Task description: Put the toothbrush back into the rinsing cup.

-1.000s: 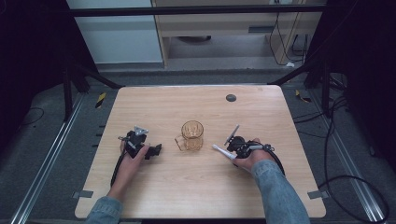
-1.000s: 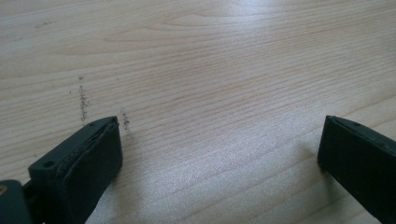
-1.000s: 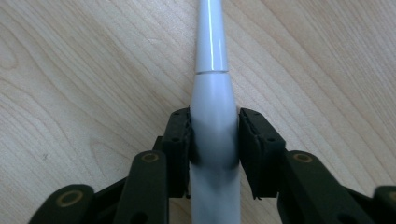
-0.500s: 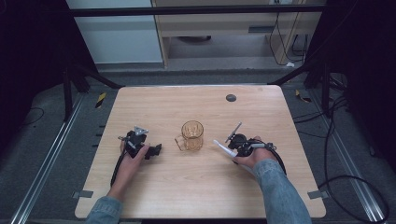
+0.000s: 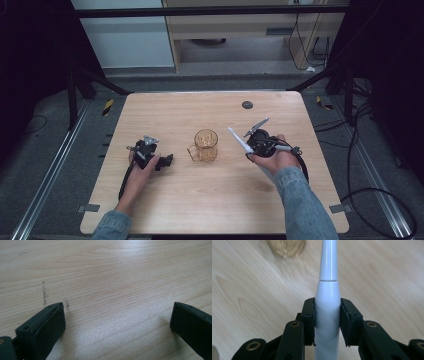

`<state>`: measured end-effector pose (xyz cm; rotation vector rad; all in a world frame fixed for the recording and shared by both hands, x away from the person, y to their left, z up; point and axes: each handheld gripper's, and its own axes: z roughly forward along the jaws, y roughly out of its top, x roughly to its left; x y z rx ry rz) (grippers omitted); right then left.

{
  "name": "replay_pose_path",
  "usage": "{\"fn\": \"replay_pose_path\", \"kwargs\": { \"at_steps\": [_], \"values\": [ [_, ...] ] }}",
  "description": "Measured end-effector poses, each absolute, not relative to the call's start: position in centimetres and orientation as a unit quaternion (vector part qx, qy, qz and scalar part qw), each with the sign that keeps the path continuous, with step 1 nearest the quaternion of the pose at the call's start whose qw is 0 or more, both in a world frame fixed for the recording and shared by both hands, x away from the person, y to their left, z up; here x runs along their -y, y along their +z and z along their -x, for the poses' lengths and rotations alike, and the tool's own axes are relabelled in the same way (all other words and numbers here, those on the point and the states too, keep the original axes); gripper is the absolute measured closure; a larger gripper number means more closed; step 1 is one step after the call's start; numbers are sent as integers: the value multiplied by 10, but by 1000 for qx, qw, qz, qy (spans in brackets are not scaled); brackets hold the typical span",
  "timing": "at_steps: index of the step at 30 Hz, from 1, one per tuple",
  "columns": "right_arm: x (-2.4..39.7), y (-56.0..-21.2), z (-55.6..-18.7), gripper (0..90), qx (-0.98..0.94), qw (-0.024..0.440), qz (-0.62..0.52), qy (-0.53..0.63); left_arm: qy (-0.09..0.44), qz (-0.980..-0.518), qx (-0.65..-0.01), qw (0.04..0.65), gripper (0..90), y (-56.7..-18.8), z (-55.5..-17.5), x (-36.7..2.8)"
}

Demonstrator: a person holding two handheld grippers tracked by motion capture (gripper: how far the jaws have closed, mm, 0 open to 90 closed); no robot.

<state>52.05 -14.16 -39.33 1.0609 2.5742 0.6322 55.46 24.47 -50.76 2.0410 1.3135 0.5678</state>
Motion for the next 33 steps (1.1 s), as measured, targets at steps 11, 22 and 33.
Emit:
{"fn": "replay_pose_path", "kwargs": {
  "at_steps": [11,22,33],
  "values": [
    [132,-375,-524,671,-851,196,-374,313,216,-776,-499,319,0,-508,-555,-245],
    [120,-362,-530,671,-826,215,-380,357,216,-776,-499,319,0,-508,-555,-245],
    [101,-354,-538,671,-812,240,-377,375,217,-775,-501,320,0,-508,-556,-244]
  ]
}}
